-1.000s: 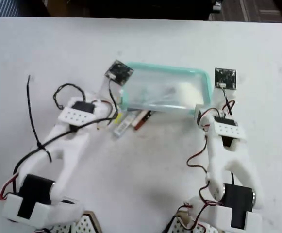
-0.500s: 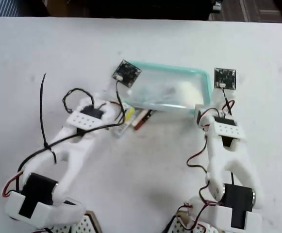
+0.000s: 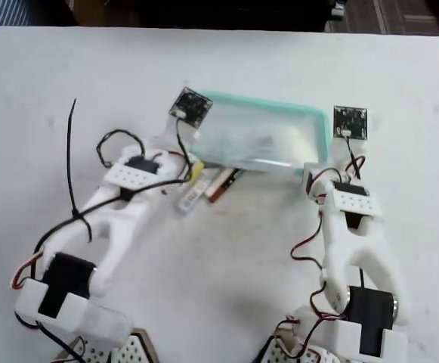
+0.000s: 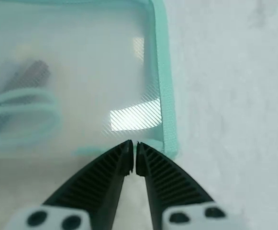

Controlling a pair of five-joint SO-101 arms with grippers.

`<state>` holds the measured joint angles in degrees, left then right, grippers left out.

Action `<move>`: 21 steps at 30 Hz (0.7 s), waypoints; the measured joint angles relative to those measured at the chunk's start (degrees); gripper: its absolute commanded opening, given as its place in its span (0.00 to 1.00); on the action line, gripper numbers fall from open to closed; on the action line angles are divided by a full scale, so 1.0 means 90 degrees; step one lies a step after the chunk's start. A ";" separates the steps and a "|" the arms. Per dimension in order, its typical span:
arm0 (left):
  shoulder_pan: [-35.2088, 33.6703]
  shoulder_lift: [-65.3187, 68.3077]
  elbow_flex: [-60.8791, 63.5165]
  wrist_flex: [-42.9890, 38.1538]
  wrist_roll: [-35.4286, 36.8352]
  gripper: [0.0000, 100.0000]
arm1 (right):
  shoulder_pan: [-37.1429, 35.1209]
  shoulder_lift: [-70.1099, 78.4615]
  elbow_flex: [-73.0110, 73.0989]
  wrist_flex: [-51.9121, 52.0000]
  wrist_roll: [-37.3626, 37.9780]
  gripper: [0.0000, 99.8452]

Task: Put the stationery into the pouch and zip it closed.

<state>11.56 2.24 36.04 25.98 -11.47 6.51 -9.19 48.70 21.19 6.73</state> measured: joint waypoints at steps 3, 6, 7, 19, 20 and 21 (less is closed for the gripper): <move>0.0205 0.0098 -0.0010 -0.0107 0.0000 0.22 | 0.0000 0.0000 0.0000 0.0000 0.0000 0.02; 0.0313 0.0322 -0.0059 -0.0205 0.0000 0.13 | 0.0000 0.0000 0.0000 0.0000 0.0000 0.02; 0.0322 0.0352 -0.0078 -0.0205 0.0000 0.10 | 0.0000 0.0000 0.0000 0.0000 0.0000 0.02; 0.0352 0.0410 -0.0078 -0.0088 -0.0010 0.02 | -0.0049 0.0000 0.0000 0.0000 0.0000 0.02; 0.0352 0.0332 -0.0078 0.0020 -0.0010 0.02 | -0.0059 0.0000 0.0000 0.0000 0.0000 0.02; 0.0361 0.0215 -0.0078 0.0166 -0.0010 0.02 | -0.0059 0.0000 0.0000 0.0000 0.0000 0.02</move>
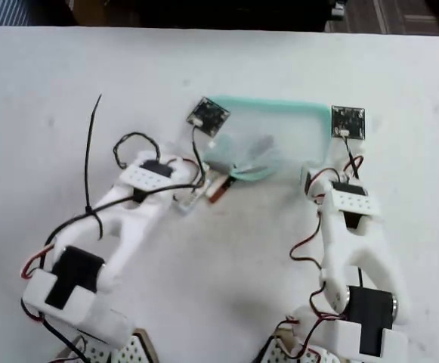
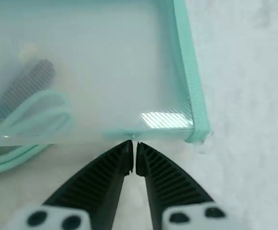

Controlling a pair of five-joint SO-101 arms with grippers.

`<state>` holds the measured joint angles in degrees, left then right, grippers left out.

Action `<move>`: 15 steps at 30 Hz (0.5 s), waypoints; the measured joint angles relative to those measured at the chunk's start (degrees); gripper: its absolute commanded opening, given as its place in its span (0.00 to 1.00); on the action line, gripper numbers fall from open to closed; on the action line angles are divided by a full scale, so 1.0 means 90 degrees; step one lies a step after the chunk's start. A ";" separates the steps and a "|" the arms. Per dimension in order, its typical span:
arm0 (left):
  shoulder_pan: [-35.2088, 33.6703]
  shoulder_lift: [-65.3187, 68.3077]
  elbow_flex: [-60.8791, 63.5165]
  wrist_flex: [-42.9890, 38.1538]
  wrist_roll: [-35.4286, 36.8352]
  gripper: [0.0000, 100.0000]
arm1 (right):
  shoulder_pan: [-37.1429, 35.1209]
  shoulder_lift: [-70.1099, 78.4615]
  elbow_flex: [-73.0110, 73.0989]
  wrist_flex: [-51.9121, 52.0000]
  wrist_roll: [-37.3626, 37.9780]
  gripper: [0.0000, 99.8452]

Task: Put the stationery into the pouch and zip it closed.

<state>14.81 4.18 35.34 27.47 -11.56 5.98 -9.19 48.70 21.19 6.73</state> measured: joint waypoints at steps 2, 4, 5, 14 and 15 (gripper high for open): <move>0.0000 -0.0400 0.0010 0.0381 0.0000 0.02 | 0.0000 0.0000 0.0000 0.0000 0.0000 0.02; 0.0000 -0.1006 0.0176 0.0625 0.0137 0.02 | 0.0000 0.0000 0.0000 0.0000 0.0000 0.02; 0.0000 -0.1348 0.0352 0.0664 0.0225 0.02 | 0.0000 0.0000 0.0000 0.0000 0.0000 0.02; 0.0762 -0.5695 0.2716 0.0703 0.0274 0.02 | 0.0000 0.0000 0.0000 0.0000 0.0000 0.02; 0.0899 -0.6242 0.2979 0.0762 0.0166 0.02 | 0.0000 0.0000 0.0000 0.0000 0.0000 0.02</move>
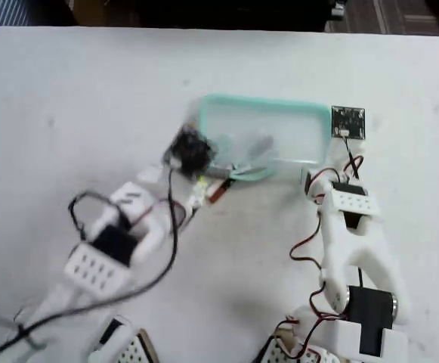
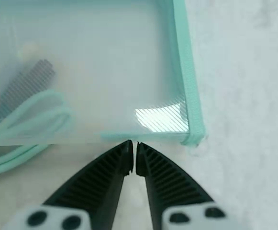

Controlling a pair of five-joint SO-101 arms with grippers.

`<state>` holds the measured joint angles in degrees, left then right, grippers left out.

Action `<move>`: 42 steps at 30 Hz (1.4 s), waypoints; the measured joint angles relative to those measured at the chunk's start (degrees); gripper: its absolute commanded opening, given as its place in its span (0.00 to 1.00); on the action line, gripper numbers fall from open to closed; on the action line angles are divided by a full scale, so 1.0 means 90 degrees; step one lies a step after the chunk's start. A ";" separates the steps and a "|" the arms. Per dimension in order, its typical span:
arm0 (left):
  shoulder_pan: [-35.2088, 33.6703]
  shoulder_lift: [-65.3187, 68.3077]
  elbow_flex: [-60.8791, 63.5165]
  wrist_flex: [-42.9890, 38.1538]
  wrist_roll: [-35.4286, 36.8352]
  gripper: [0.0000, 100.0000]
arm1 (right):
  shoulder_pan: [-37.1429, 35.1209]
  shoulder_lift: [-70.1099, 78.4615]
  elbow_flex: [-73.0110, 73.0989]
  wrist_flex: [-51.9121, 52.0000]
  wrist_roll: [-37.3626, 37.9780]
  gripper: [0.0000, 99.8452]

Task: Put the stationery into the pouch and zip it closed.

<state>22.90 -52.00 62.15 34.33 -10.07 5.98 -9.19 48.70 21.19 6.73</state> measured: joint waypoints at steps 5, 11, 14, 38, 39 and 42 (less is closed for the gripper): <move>-0.0137 -0.2256 0.0801 0.0010 0.0010 0.02 | 0.0000 0.0000 0.0000 0.0000 0.0000 0.02; -0.1377 -0.2901 0.1026 -0.0137 0.0371 0.02 | -0.0293 0.0000 0.0000 0.0225 0.0674 0.02; -0.1827 -0.2930 0.1485 -0.0713 0.0684 0.02 | -0.0791 -0.0088 0.0010 0.0586 0.1328 0.02; -0.2139 -0.2930 0.2569 -0.2413 0.0752 0.02 | -0.1670 -0.1817 0.0596 0.1709 0.1915 0.02; -0.2032 -0.2930 0.2618 -0.2422 0.0615 0.02 | -0.1768 -0.1915 0.0684 0.1690 0.1924 0.02; -0.1748 -0.2930 0.2764 -0.2452 0.0342 0.02 | -0.2090 -0.2110 0.0762 0.1709 0.2061 0.08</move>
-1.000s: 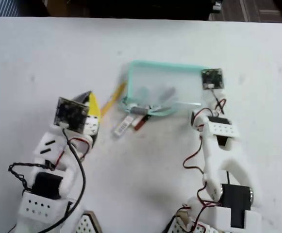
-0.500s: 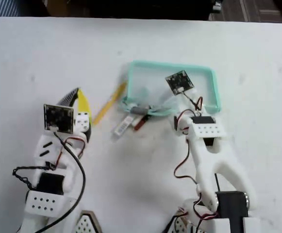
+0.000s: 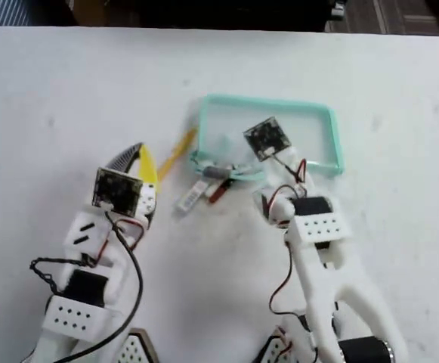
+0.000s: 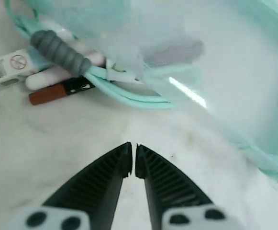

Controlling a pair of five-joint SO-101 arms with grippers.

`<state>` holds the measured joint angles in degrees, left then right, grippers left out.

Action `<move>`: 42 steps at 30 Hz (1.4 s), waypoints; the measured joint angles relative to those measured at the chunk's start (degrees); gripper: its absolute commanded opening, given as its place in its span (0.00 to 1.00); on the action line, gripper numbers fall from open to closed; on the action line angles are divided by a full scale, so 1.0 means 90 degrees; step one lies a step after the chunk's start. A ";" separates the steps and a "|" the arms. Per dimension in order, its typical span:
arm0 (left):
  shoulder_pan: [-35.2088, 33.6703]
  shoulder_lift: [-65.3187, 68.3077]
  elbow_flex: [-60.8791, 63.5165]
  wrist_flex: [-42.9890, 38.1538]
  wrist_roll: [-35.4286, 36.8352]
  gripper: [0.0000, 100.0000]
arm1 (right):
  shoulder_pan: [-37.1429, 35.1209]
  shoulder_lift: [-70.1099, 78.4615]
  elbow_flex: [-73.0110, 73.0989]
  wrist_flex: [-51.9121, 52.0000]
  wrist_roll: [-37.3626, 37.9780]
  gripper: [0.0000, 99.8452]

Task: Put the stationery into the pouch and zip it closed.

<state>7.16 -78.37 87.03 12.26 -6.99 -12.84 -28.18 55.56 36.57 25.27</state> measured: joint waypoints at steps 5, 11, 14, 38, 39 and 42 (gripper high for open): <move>0.0068 0.0000 0.0010 0.0000 -0.0078 0.02 | -0.0606 -0.0107 0.0000 0.0371 0.0479 0.19; -0.0371 0.0000 0.0010 -0.0225 -0.0059 0.02 | -0.1192 -0.0117 0.0000 0.0654 0.1162 0.16; -0.0762 0.0000 0.0010 -0.0371 0.0254 0.02 | -0.1416 -0.0117 0.0000 0.0654 0.1231 0.15; -0.0742 0.0000 0.0254 -0.0391 0.0430 0.02 | -0.2061 0.1319 -0.1485 0.1104 0.1846 0.20; -0.0742 0.0000 0.0254 -0.0391 0.0430 0.02 | -0.2061 0.1661 -0.1729 0.1104 0.1846 0.20; -0.0586 0.0000 0.0254 -0.0391 0.0430 0.02 | -0.2061 0.2559 -0.2403 0.1104 0.1846 0.20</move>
<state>1.89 -78.37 89.32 8.75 -3.12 -31.38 -5.14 33.93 46.51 41.89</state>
